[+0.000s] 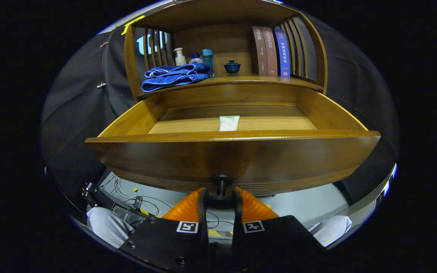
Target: Pull open the drawer, take out the items inside it, and place them on the countertop above the cabinet.
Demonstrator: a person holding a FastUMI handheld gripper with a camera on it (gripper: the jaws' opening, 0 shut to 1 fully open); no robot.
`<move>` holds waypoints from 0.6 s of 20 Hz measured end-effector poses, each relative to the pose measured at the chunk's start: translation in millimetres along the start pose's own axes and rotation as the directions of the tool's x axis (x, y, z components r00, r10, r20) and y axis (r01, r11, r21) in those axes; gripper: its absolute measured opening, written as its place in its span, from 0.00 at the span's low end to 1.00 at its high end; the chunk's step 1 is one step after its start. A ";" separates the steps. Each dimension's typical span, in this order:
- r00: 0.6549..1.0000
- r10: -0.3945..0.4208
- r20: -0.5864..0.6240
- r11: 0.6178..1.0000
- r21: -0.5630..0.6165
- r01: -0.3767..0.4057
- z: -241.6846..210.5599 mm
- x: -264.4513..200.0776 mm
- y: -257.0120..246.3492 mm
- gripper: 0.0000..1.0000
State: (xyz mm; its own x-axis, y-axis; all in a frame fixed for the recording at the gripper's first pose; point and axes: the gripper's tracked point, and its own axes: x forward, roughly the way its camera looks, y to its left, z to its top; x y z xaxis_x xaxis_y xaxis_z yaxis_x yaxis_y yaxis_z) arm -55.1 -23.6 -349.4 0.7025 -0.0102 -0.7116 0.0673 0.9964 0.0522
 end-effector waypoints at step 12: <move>0.999 -0.034 -0.008 0.998 0.048 0.035 12.7 -48.4 0.4 1.00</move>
State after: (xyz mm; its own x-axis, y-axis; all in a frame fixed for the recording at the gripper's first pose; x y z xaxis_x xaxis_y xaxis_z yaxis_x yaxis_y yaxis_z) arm -80.1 -23.8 -306.1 0.6943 -0.0438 -0.7183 0.1253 0.9903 0.0608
